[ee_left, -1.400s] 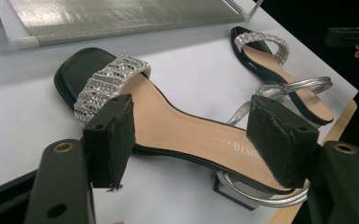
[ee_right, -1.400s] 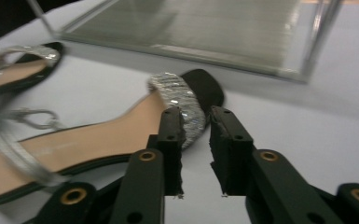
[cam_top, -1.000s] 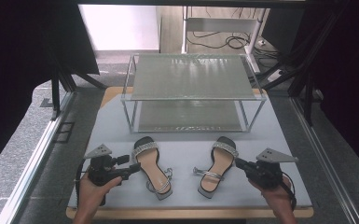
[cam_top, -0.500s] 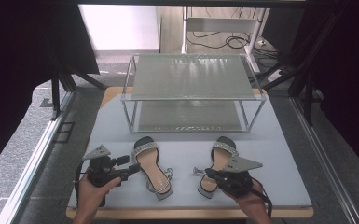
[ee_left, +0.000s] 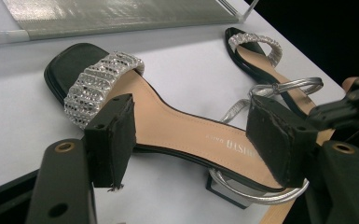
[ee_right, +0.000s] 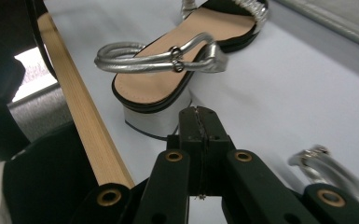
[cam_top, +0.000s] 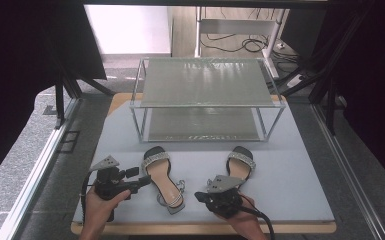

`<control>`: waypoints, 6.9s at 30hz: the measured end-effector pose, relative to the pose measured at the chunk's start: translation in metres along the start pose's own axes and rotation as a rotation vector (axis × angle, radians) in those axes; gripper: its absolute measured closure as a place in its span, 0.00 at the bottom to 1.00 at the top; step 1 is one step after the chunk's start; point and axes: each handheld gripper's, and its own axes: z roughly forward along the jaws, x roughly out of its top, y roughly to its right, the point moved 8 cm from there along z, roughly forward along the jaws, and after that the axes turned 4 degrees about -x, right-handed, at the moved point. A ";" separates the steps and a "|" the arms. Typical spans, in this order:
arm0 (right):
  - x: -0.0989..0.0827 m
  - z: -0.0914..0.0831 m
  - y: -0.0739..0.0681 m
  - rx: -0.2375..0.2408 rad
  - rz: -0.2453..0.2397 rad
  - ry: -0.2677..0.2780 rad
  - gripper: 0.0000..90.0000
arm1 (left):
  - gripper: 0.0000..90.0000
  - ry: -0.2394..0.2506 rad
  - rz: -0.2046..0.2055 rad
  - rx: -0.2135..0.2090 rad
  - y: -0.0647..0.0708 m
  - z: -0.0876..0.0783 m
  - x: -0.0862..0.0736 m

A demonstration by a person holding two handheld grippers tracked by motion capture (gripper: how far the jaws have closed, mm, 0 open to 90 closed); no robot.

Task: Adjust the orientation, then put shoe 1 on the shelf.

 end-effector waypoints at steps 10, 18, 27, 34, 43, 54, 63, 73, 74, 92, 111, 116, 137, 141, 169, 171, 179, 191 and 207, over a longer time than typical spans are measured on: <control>-0.001 0.019 -0.017 0.027 -0.032 -0.037 1.00 | 0.37 -0.006 -0.015 -0.018 0.000 0.004 -0.001; -0.004 0.030 -0.025 0.040 -0.050 -0.062 1.00 | 0.37 -0.008 -0.037 -0.072 0.003 0.007 -0.001; -0.002 0.032 -0.029 0.078 -0.030 -0.054 1.00 | 0.38 -0.003 -0.079 -0.049 -0.013 0.006 -0.003; 0.002 0.039 -0.045 0.130 -0.011 -0.033 1.00 | 0.38 0.004 -0.089 -0.046 -0.017 0.004 -0.002; 0.013 0.056 -0.071 0.189 -0.021 0.000 1.00 | 0.38 0.002 -0.098 -0.040 -0.022 0.002 -0.003; 0.031 0.082 -0.094 0.245 -0.016 0.022 1.00 | 0.38 0.031 -0.109 -0.030 -0.027 -0.010 0.001; 0.045 0.101 -0.106 0.257 -0.016 0.044 1.00 | 0.38 0.040 -0.109 -0.024 -0.028 -0.016 0.002; 0.033 0.050 -0.069 0.156 0.003 0.116 0.87 | 0.38 0.054 -0.106 -0.014 -0.027 -0.022 0.003; 0.031 0.041 -0.063 0.136 0.002 0.127 0.84 | 0.39 0.067 -0.101 -0.010 -0.026 -0.023 0.004; -0.019 -0.059 0.039 -0.151 0.138 0.213 0.58 | 0.41 -0.078 0.023 0.012 -0.006 -0.026 0.016; -0.030 -0.087 0.072 -0.258 0.216 0.243 0.57 | 0.36 -0.471 0.052 0.156 -0.012 0.025 0.003; -0.029 -0.085 0.070 -0.258 0.215 0.243 0.57 | 0.31 -0.524 0.036 0.170 -0.020 0.033 0.000; -0.030 -0.078 0.072 -0.295 0.234 0.253 0.57 | 0.36 -0.689 0.014 0.307 -0.030 0.066 -0.028; -0.029 -0.078 0.070 -0.293 0.228 0.251 0.57 | 0.38 -0.701 0.008 0.303 -0.032 0.064 -0.027; -0.032 -0.088 0.084 -0.339 0.274 0.280 0.57 | 0.48 -0.481 -0.151 0.043 -0.028 0.029 0.015; -0.032 -0.088 0.084 -0.339 0.276 0.281 0.57 | 0.48 -0.435 -0.112 0.054 -0.020 0.023 0.024; -0.033 -0.085 0.083 -0.336 0.269 0.280 0.57 | 0.48 -0.376 -0.078 -0.026 0.006 0.013 0.045; -0.034 -0.086 0.084 -0.329 0.276 0.281 0.57 | 0.48 -0.294 -0.026 -0.085 0.035 0.010 0.082; -0.034 -0.089 0.082 -0.324 0.269 0.283 0.57 | 0.48 -0.274 0.014 -0.130 0.060 0.024 0.126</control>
